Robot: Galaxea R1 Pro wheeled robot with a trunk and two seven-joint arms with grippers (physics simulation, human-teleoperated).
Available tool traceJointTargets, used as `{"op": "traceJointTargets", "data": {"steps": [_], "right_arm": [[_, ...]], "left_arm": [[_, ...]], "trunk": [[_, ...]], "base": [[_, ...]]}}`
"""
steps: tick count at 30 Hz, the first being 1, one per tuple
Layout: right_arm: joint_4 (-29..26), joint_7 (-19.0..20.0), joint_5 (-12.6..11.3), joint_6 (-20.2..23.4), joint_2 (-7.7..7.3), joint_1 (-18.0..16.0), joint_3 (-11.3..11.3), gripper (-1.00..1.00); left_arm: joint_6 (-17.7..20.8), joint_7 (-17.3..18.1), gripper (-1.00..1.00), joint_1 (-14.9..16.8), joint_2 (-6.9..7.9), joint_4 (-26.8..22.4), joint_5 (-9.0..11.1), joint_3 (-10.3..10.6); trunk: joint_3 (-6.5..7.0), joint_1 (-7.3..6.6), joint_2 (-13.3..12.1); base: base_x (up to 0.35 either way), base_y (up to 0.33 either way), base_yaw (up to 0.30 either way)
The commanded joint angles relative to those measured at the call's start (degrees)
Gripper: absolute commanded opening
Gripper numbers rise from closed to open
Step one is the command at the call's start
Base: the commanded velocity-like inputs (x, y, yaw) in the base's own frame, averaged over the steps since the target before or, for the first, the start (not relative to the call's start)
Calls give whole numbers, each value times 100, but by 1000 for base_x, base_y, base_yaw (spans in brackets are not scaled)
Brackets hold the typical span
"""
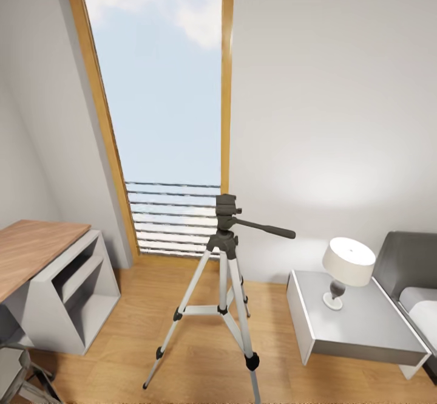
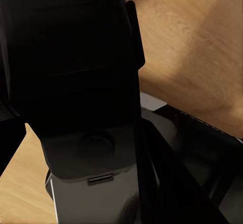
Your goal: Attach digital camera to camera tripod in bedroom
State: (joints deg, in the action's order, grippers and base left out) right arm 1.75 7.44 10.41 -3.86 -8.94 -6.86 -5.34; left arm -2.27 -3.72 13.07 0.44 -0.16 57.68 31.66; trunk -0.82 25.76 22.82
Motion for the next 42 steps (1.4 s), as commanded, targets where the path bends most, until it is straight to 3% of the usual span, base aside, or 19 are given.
{"op": "traceJointTargets", "data": {"steps": [1,42], "right_arm": [[19,12,55,-35,-5,-8,-50,100],[19,12,70,-46,-2,-8,-46,100]], "left_arm": [[-11,3,-100,3,-1,-1,39,52],[-11,3,-100,3,-3,-1,27,59]], "trunk": [[-18,3,10],[-389,3,10]], "base": [[0,0,0],[0,0,0]]}}
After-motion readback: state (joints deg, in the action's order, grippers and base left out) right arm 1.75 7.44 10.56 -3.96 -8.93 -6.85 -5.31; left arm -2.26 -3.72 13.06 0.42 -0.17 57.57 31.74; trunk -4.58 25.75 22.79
